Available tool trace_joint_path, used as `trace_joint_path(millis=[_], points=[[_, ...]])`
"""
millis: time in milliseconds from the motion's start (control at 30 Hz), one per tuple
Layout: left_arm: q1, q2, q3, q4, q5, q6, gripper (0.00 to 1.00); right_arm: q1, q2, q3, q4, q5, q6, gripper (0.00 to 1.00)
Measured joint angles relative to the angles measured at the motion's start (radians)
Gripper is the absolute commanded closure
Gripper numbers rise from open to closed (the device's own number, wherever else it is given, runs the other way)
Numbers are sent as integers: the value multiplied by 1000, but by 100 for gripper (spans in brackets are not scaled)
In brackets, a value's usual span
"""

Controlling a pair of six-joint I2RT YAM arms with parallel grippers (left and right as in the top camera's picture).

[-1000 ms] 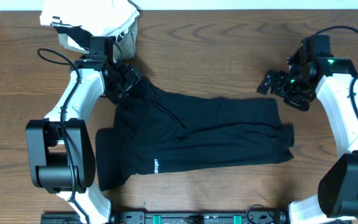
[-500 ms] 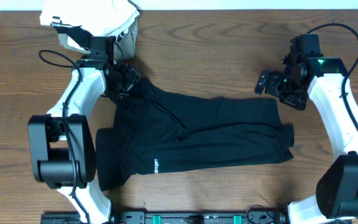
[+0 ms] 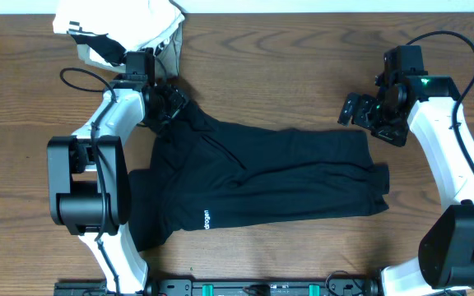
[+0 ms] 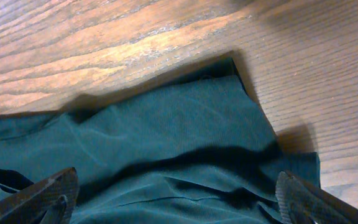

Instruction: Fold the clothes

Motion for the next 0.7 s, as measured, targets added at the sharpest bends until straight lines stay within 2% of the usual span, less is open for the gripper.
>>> trace_joint_path(millis=[700], points=[[-41, 0, 41, 32, -42, -22, 24, 0, 10, 0, 1, 0, 0, 1]])
